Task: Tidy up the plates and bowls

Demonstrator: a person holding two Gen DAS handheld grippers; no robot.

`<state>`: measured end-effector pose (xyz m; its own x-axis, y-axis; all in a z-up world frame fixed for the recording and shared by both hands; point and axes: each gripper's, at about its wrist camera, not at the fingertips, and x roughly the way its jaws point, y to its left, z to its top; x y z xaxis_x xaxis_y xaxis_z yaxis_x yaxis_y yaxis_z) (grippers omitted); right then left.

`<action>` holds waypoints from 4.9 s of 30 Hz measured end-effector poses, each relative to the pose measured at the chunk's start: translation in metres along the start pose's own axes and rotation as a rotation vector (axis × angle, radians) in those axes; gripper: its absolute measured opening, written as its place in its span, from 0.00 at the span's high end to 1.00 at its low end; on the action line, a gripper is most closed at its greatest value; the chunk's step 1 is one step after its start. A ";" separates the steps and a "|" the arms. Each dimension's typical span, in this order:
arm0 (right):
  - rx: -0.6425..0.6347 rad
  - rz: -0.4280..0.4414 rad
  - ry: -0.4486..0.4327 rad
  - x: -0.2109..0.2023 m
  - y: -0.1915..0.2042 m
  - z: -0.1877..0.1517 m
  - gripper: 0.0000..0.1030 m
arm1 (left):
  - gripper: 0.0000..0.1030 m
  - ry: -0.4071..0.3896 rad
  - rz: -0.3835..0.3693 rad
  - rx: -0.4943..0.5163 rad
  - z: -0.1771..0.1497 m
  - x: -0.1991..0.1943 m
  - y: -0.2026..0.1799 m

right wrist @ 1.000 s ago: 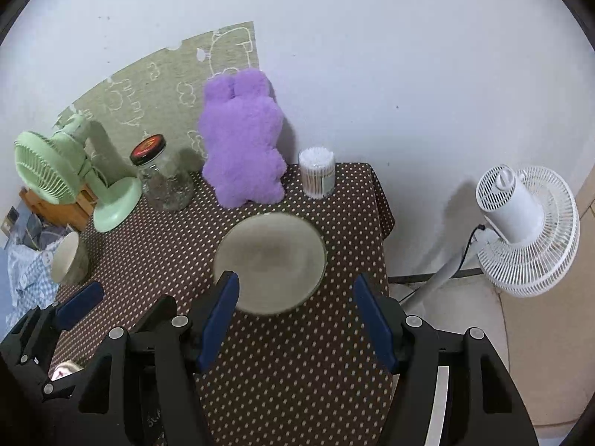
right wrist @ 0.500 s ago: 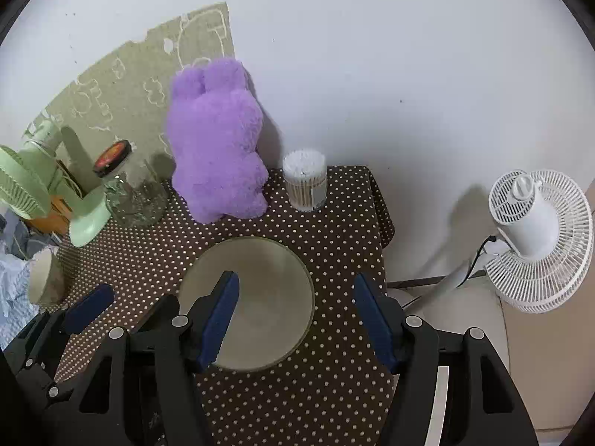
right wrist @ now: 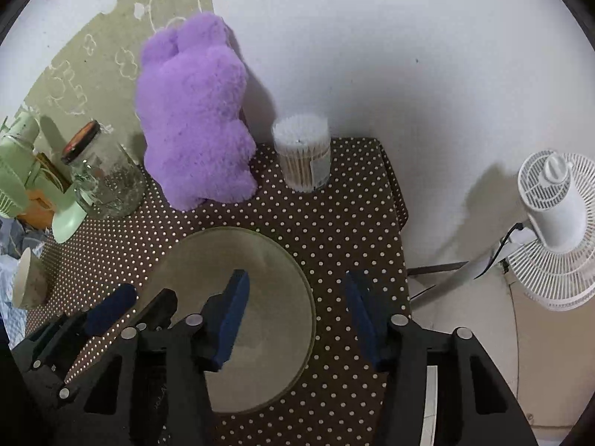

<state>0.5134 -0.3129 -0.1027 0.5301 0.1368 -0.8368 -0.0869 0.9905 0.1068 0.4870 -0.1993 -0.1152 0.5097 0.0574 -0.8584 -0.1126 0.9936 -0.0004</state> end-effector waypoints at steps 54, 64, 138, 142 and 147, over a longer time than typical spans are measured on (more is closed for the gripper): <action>0.016 -0.036 -0.034 -0.108 0.039 -0.053 0.77 | 0.83 -0.060 -0.035 0.074 -0.053 -0.106 0.020; 0.021 -0.060 -0.061 -0.158 0.071 -0.091 0.77 | 0.82 -0.084 -0.059 0.097 -0.081 -0.150 0.048; 0.030 -0.108 0.154 -0.167 0.146 -0.273 0.61 | 0.63 0.124 -0.112 0.158 -0.244 -0.164 0.128; -0.021 -0.060 0.112 -0.178 0.151 -0.262 0.30 | 0.35 0.084 -0.094 0.159 -0.237 -0.177 0.127; -0.056 0.000 0.088 -0.188 0.154 -0.248 0.28 | 0.29 0.067 -0.068 0.084 -0.225 -0.190 0.133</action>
<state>0.1912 -0.1898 -0.0621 0.4546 0.1322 -0.8809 -0.1347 0.9878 0.0788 0.1830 -0.1003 -0.0677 0.4552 -0.0141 -0.8903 -0.0063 0.9998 -0.0190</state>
